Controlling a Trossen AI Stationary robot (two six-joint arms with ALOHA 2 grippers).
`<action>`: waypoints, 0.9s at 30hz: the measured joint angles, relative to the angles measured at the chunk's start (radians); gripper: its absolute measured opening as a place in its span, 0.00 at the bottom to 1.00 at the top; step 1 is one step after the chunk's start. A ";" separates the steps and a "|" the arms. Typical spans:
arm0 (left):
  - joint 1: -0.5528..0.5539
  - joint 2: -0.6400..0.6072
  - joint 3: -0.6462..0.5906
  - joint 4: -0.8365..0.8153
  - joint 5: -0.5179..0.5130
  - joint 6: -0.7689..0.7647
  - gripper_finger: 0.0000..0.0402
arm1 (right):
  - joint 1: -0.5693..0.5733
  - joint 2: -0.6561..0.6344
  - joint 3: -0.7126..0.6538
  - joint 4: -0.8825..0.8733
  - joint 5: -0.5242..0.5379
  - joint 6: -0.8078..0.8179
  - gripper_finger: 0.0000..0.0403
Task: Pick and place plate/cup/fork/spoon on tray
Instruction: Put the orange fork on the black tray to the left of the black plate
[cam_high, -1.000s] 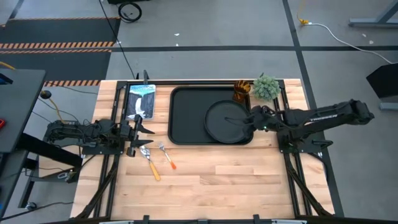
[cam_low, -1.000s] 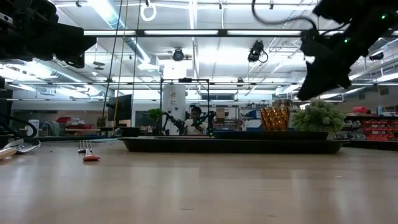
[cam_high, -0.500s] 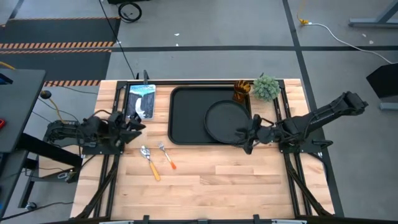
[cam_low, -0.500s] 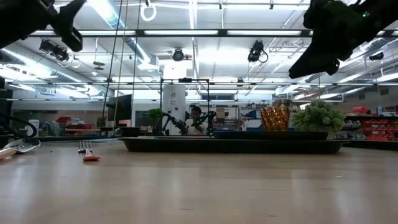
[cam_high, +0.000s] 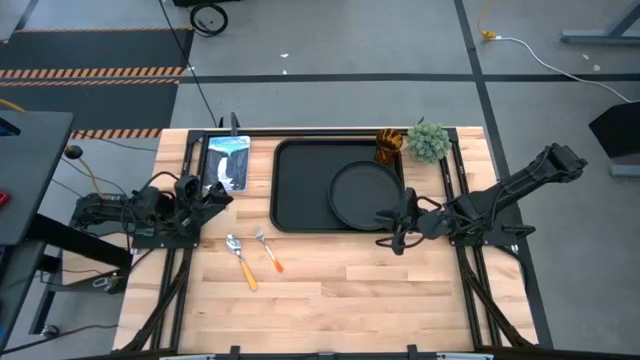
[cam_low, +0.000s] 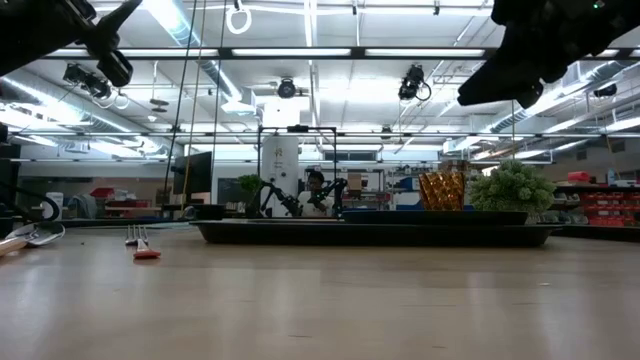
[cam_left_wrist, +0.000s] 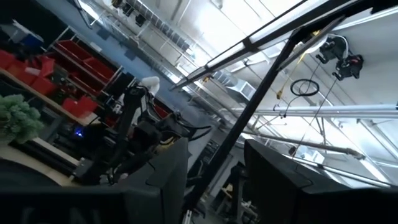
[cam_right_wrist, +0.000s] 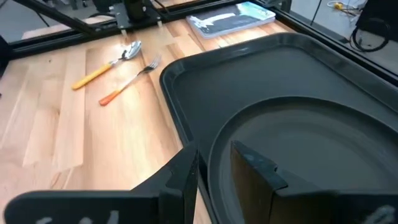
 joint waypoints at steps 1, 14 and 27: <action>0.000 0.000 0.000 -0.003 -0.001 0.000 0.42 | 0.000 0.000 0.000 -0.001 0.000 0.000 0.25; -0.041 0.257 0.172 -0.387 -0.116 -0.142 0.42 | 0.000 0.052 0.000 0.052 0.011 -0.063 0.25; -0.217 0.924 0.641 -1.045 -0.091 -0.726 0.42 | -0.004 0.053 0.000 0.059 0.061 -0.165 0.25</action>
